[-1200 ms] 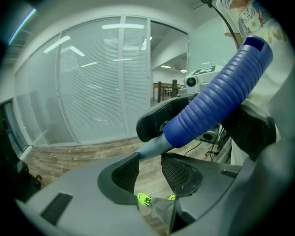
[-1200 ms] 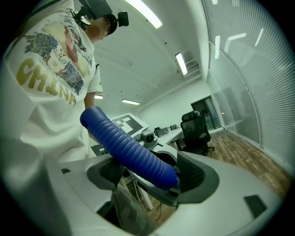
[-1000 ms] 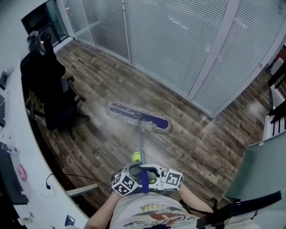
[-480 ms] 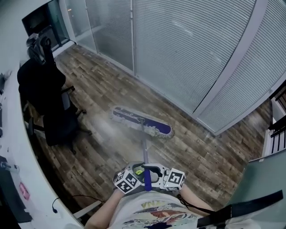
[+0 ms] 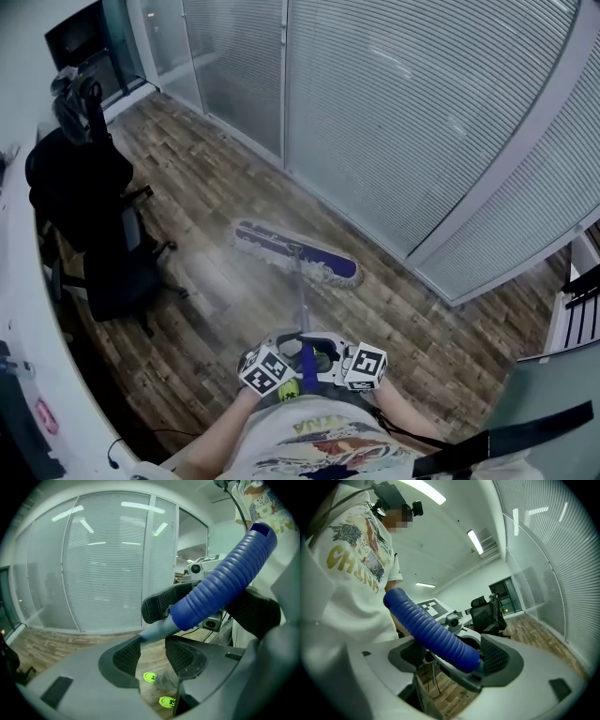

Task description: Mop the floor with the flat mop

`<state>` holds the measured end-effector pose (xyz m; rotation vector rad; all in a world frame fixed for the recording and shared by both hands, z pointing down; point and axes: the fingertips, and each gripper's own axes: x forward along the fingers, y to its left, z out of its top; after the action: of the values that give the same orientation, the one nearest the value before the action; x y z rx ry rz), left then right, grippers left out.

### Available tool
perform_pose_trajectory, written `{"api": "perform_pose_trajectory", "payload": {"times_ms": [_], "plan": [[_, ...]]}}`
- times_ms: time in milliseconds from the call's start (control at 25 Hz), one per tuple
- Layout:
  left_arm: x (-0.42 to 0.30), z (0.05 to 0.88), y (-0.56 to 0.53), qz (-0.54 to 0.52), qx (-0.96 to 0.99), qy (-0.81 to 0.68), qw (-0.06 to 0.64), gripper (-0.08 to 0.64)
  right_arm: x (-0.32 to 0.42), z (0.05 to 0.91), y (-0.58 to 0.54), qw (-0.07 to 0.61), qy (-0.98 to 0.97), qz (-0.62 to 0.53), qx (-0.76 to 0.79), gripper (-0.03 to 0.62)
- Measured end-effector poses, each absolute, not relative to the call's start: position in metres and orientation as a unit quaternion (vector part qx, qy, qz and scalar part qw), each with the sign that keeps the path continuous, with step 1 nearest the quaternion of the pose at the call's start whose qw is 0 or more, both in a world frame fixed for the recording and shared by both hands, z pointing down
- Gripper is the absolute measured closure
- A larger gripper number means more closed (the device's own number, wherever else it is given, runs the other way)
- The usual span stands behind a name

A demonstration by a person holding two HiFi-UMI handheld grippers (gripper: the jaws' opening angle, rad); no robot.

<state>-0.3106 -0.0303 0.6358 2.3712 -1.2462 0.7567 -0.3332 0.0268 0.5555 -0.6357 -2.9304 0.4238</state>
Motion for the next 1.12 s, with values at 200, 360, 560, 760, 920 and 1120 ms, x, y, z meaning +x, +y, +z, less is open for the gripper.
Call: {"api": "perform_pose_trajectory", "payload": {"times_ms": [200,360,560,760,920,1120], "plan": [[-0.326,0.626,-0.093,0.268,0.833,-0.446,0.187,0.417,-0.348,0.545,-0.036,0.066,-0.961,0.148,-0.225,0.27],[-0.334,0.609,-0.124,0.259,0.83,-0.454,0.197,0.417,-0.356,0.53,-0.068,0.055,-0.96,0.148,-0.23,0.27],[-0.347,0.61,-0.127,0.255,0.82,-0.47,0.205,0.417,-0.365,0.525,-0.075,0.056,-0.96,0.143,-0.232,0.27],[-0.349,0.606,-0.121,0.258,0.823,-0.463,0.202,0.417,-0.37,0.527,-0.066,0.062,-0.96,0.148,-0.229,0.27],[-0.354,0.608,-0.114,0.253,0.824,-0.467,0.197,0.417,-0.375,0.531,-0.059,0.075,-0.96,0.141,-0.229,0.27],[-0.353,0.616,-0.098,0.263,0.828,-0.458,0.186,0.417,-0.374,0.539,-0.042,0.082,-0.963,0.14,-0.214,0.27]]}}
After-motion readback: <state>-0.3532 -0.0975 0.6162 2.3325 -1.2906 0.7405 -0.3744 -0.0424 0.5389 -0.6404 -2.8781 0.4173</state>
